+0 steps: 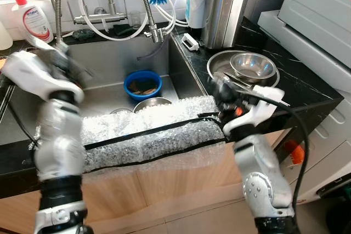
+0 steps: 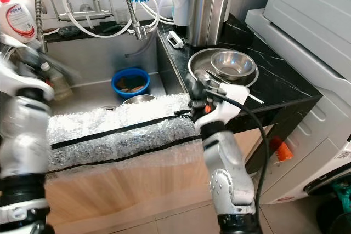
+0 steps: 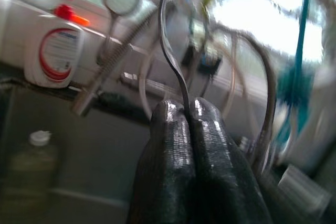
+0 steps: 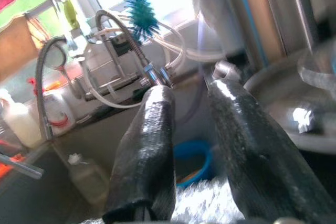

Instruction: Kitchen organization

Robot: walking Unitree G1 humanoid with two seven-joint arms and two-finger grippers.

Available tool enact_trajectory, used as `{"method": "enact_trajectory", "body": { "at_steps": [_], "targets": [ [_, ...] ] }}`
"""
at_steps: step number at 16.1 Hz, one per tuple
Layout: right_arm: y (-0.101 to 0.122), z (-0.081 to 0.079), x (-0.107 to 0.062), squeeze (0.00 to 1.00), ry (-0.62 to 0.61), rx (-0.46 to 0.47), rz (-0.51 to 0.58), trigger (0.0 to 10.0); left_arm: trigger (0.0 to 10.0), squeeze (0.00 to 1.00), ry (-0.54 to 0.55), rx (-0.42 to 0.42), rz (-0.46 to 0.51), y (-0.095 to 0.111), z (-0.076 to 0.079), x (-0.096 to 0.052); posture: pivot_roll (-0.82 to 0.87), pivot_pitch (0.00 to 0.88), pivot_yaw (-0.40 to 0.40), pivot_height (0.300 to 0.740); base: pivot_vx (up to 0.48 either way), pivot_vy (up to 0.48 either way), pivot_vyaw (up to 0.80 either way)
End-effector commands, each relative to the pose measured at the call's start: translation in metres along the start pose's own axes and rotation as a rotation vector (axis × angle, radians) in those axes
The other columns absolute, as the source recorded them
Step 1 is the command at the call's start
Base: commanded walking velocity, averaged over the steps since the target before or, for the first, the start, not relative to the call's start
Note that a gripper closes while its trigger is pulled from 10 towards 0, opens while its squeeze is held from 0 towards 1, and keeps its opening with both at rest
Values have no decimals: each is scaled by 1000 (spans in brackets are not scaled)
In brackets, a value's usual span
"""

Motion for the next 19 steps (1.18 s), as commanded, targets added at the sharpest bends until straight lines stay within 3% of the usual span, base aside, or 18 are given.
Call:
{"method": "enact_trajectory", "body": {
  "at_steps": [1,4,7,8,9,13,14,15,16,17,19],
  "targets": [
    [11,-13,4,0,44,-87,52,10000,10000,0,-27,145,-12,-7,5,-1,-94,0,27,740,0,0,0],
    [9,-23,1,0,82,-154,56,10000,10000,0,-75,306,-107,-33,8,-6,-97,0,28,740,0,0,0],
    [2,-20,-5,0,64,-207,37,10000,10000,0,-66,327,-141,-42,2,-8,-97,0,30,740,0,0,0],
    [-2,-17,-8,0,48,-227,22,10000,10000,0,-73,391,-202,-54,-1,-10,-99,0,32,740,0,0,0],
    [-6,-14,-11,0,35,-252,3,10000,10000,0,-70,403,-227,-60,-3,-11,-101,0,33,740,0,0,0],
    [-10,-7,-17,0,4,-275,-18,10000,10000,0,-68,409,-265,-68,-1,-13,-101,0,35,740,0,0,0],
    [-12,-6,-18,0,-4,-278,-28,10000,10000,157,-68,409,-270,-69,-1,-14,-101,0,36,740,0,0,0],
    [-17,-3,-21,0,-26,-283,-51,10000,10000,412,-66,407,-276,-71,-1,-15,-101,0,36,740,0,0,0],
    [-18,-1,-22,0,-36,-284,-61,10000,10000,518,-66,406,-279,-72,-1,-15,-99,0,36,740,0,0,0],
    [-18,1,-22,0,-43,-276,-59,10000,10000,831,-67,404,-279,-72,-1,-16,-98,0,35,740,0,0,0],
    [-19,2,-22,0,-52,-279,-66,10000,10000,820,-64,402,-287,-73,-1,-18,-98,0,34,740,0,0,0]
  ]
}}
Point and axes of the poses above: a point about 5 cm out from each wrist's last joint towards the gripper, its own x axis pointing out of the wrist towards the gripper, its own y axis along the axis of the wrist's last joint, z = x × y, the point moved 2 cm from there along x, pointing out of the wrist towards the gripper, and after that the axes turned 6 degrees about -x, right-handed, at the moved point
